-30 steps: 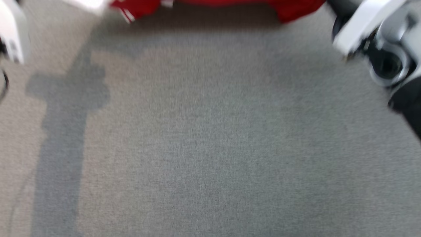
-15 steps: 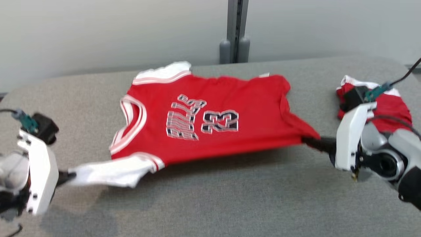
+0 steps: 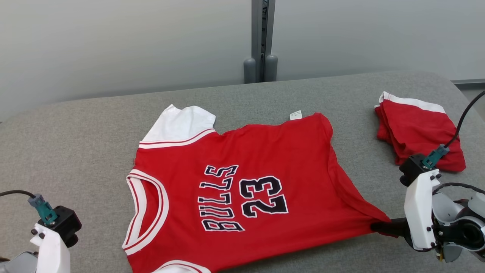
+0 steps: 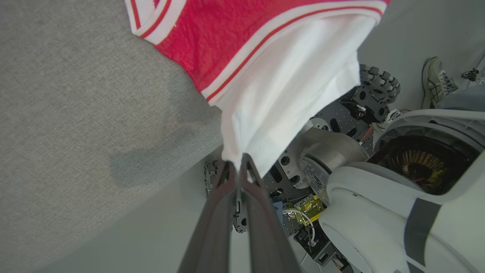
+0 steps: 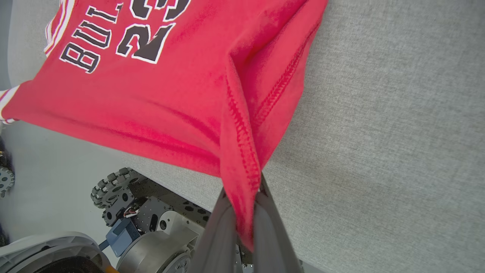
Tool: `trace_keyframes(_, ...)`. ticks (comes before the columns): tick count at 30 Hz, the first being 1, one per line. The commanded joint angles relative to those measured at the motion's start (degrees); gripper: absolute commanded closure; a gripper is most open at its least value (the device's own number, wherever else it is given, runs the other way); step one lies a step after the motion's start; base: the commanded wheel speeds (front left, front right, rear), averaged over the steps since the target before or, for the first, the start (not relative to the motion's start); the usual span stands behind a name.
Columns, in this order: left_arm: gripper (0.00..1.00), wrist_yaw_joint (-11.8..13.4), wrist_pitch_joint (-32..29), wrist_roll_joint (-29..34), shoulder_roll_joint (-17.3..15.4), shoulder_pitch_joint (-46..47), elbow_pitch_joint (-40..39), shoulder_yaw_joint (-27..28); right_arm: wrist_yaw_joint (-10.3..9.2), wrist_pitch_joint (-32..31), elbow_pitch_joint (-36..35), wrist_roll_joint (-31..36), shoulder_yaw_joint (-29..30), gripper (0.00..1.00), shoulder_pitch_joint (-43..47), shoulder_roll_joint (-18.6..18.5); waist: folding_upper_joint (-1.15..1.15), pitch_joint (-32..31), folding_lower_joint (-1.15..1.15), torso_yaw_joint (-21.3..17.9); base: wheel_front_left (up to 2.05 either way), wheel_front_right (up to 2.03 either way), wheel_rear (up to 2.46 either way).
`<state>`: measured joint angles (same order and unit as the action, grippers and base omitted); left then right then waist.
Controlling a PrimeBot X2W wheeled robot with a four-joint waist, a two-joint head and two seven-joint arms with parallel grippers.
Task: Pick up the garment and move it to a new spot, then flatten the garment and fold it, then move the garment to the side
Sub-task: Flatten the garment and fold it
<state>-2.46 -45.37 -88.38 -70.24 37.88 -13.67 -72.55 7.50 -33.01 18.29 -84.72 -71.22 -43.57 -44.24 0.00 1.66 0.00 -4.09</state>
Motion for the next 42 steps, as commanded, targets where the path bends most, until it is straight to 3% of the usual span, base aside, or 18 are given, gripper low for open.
trace_keyframes(1, 1.00, 0.7, -0.2, -0.2, -1.1, -0.6, -0.7, 0.1, 0.00, -0.5, -0.4, 0.1, 0.3, 1.00, 0.7, -0.9, 0.00, 0.3, 0.00, -0.2, 0.00, 0.00, 0.00)
trace_keyframes(13, 1.00, 1.9, -2.6, 1.1, 1.2, 4.7, -0.3, 2.6, 0.00, -2.8, 0.0, 0.2, 3.6, 1.00, -2.3, 0.5, 0.00, 5.2, 0.00, -0.8, 0.00, 0.00, 0.00)
trace_keyframes(30, 1.00, -2.2, -5.7, 6.1, 14.0, 16.2, 17.2, 5.6, 0.00, -3.4, 8.1, 1.7, 8.5, 1.00, -8.2, 8.2, 0.00, 13.3, 0.00, -2.7, 0.00, 0.00, 0.00)
trace_keyframes(41, 1.00, -3.8, -5.3, 6.8, 17.9, 17.6, 25.0, 5.3, 0.00, -2.0, 11.3, 3.8, 9.7, 1.00, -8.4, 11.7, 0.00, 14.4, 0.00, -2.3, 0.00, 0.00, 0.00)
trace_keyframes(42, 1.00, -4.0, -4.6, 6.9, 18.4, 17.8, 25.5, 5.5, 0.00, -1.7, 11.6, 3.8, 10.0, 0.82, -8.4, 11.9, 0.00, 14.3, 0.00, -2.2, 0.00, 0.00, 0.00)
